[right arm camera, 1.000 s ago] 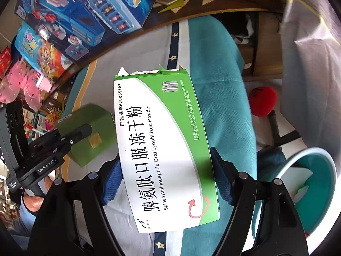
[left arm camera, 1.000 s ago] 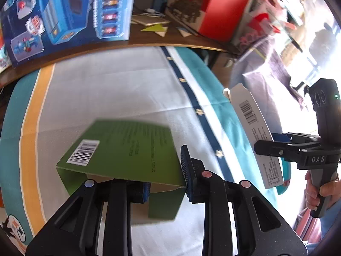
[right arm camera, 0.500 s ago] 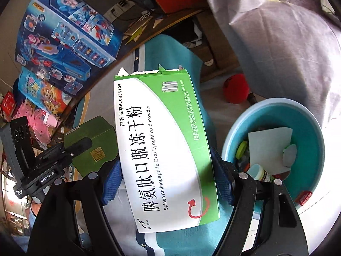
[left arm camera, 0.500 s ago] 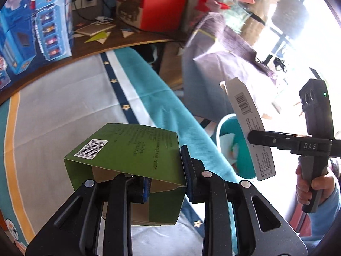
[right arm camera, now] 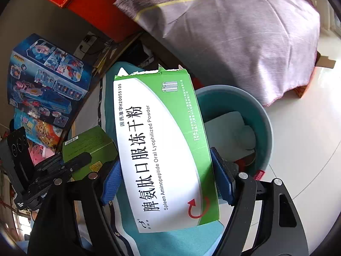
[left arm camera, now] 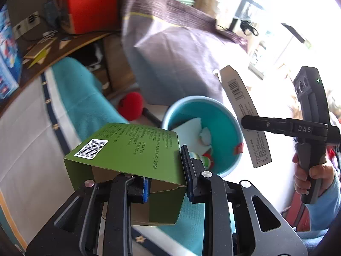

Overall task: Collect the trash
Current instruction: 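Carry both boxes with both tools over the teal bin, then open both tools to drop the boxes into the bin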

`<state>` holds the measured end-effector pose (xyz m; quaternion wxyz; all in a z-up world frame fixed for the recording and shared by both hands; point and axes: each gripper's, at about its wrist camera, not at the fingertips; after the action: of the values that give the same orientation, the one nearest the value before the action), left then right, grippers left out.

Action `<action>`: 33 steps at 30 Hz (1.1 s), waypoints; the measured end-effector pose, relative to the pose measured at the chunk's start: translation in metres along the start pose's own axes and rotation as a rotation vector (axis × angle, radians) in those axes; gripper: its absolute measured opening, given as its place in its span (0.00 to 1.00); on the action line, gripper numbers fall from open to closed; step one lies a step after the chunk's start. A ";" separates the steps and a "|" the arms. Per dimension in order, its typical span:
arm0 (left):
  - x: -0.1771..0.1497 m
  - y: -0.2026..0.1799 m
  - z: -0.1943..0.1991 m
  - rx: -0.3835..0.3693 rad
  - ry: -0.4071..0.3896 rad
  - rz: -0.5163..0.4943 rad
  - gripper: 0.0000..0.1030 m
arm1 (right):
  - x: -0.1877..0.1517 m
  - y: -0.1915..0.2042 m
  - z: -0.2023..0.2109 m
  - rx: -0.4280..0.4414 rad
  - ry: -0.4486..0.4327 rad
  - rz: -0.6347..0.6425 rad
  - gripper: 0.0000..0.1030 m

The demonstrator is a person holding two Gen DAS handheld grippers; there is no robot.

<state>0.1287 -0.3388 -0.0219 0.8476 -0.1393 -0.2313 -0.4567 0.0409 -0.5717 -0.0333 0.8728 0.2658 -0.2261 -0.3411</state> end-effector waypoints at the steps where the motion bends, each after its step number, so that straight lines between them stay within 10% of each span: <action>1: 0.004 -0.008 -0.007 -0.014 0.008 -0.015 0.25 | 0.001 -0.009 0.004 -0.006 -0.006 -0.015 0.70; 15: 0.038 -0.062 -0.072 -0.114 0.094 -0.118 0.27 | 0.013 -0.043 0.018 -0.056 -0.022 -0.078 0.70; 20: 0.043 -0.063 -0.082 -0.099 0.098 -0.107 0.64 | 0.018 -0.046 0.012 -0.064 -0.014 -0.089 0.70; 33: 0.029 -0.035 -0.085 -0.079 0.123 -0.021 0.89 | 0.024 -0.047 -0.021 -0.086 0.048 -0.094 0.70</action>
<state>0.1355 -0.4171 -0.0787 0.8493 -0.1419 -0.1620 -0.4820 0.0465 -0.6124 -0.0731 0.8717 0.2466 -0.1775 -0.3844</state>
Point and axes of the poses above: each gripper's, at about its wrist camera, not at the fingertips, and z roughly against the way its jaws point, y to its left, x to its top, and after that the axes turned 13 degrees about -z, right-handed
